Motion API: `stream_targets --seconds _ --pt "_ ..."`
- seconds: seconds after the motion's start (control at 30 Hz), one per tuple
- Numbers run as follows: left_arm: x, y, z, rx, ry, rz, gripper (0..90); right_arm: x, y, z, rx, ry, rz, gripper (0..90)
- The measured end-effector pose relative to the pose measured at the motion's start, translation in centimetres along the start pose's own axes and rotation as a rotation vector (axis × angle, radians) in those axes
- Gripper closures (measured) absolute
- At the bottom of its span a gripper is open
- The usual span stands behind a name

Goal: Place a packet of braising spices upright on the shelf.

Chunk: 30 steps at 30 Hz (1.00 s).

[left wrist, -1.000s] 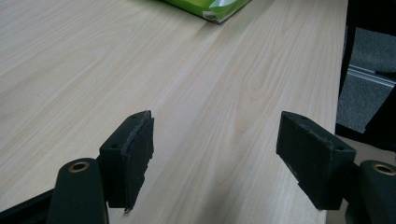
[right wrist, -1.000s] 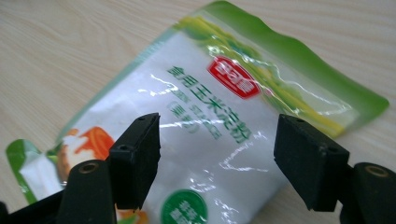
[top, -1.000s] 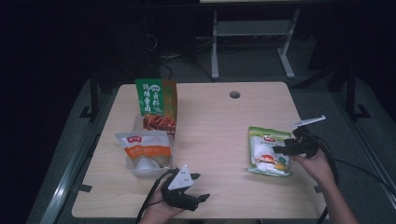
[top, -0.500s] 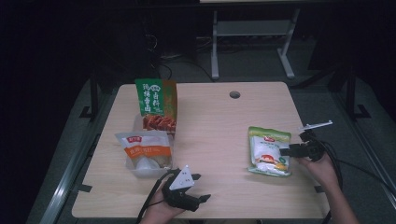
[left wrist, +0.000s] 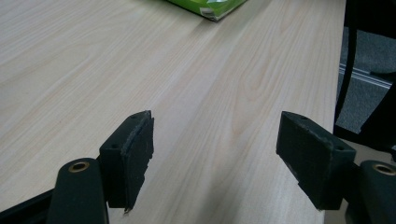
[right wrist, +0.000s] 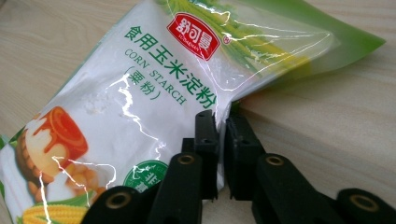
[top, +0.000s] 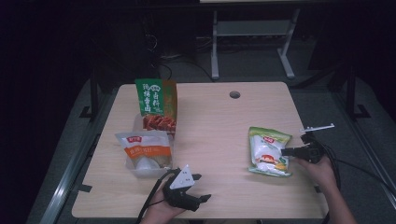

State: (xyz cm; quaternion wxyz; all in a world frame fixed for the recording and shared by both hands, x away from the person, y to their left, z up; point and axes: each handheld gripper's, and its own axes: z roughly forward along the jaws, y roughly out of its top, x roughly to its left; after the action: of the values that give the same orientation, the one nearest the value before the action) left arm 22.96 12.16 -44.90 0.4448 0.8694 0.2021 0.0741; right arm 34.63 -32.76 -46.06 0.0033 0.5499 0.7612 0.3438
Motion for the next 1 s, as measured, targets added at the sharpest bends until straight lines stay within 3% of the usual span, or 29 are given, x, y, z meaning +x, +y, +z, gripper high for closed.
stream_targets --seconds 0.23,0.37,0.5,0.77,0.87,1.0 --pt "0.0 0.3 0.1 -0.007 -0.007 -0.012 27.3 0.8 0.0 -0.6 0.001 0.001 -0.017 87.8" --pt "0.1 0.8 0.3 -0.015 -0.022 -0.027 27.3 1.4 -0.4 -1.5 -0.040 0.042 -0.020 88.0" --pt "0.5 1.7 0.9 -0.008 -0.032 -0.034 26.3 2.5 -0.3 -2.3 -0.074 0.052 -0.042 88.0" --pt "1.2 3.9 3.2 -0.021 -0.057 -0.055 23.8 6.0 0.3 -4.4 -0.146 0.099 -0.148 88.1" --pt "1.9 5.0 4.8 -0.040 -0.080 -0.093 22.9 7.7 0.3 -5.2 -0.171 0.110 -0.201 88.1" --pt "2.3 5.6 6.4 -0.052 -0.107 -0.135 22.6 8.4 0.1 -5.3 -0.180 0.117 -0.239 88.1"
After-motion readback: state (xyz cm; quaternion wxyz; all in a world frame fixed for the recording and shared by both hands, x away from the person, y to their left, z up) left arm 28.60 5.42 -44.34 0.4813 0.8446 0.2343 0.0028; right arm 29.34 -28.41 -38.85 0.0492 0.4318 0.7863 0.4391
